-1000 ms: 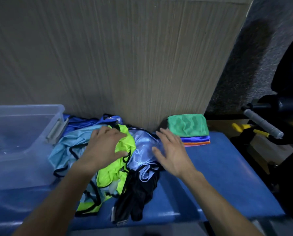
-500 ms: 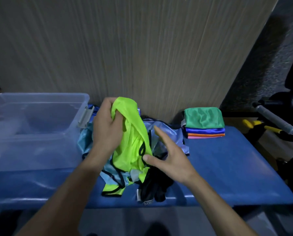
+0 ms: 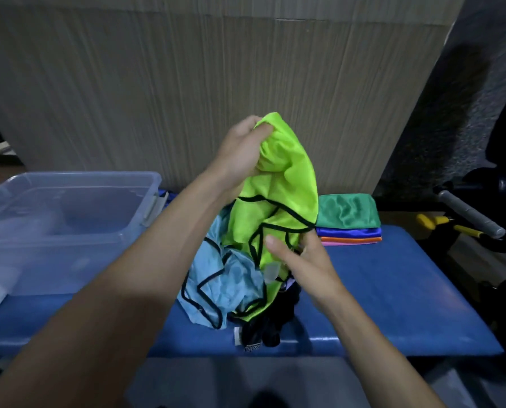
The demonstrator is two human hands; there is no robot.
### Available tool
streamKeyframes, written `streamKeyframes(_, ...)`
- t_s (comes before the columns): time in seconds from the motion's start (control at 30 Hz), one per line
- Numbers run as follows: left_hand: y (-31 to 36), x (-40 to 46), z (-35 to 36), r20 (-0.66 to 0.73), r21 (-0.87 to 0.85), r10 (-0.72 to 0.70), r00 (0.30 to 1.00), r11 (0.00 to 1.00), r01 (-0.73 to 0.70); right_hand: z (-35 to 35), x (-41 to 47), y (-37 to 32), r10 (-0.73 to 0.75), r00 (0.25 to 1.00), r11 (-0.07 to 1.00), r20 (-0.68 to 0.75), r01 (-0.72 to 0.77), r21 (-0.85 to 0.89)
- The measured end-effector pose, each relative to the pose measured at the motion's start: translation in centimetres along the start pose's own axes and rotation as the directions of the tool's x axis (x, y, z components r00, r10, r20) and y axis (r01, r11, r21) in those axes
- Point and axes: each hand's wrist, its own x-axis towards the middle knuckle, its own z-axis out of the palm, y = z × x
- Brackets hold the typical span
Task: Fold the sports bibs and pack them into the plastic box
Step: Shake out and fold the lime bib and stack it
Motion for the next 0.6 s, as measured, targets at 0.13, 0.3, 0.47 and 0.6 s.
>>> streamKeyframes(0.13, 0.0, 0.0, 0.8, 0.026, 0.014, -0.044, 0.999, 0.999, 0.044, -1.0, 1.1, 0.3, 0.057, 0.986, 0.998, -0.158, -0.054, 0.021)
streamKeyframes(0.3, 0.5, 0.7, 0.1, -0.185, 0.019, 0.053, 0.981, 0.999, -0.05, -2.9, 1.5, -0.8, 0.134, 0.965, 0.975, -0.226, -0.088, 0.204)
streamKeyframes(0.47, 3.1, 1.1, 0.4, -0.167, 0.022, 0.119, 0.979, 0.993, -0.117, -7.8, 1.6, -3.3, 0.19, 0.949, 0.777, -0.251, 0.011, 0.63)
streamKeyframes(0.6, 4.1, 0.5, 3.3, 0.144, 0.186, 0.042, 0.989, 0.98, -0.069, -10.5, 0.2, -3.2, 0.277, 0.931, 0.701, -0.236, -0.027, 0.713)
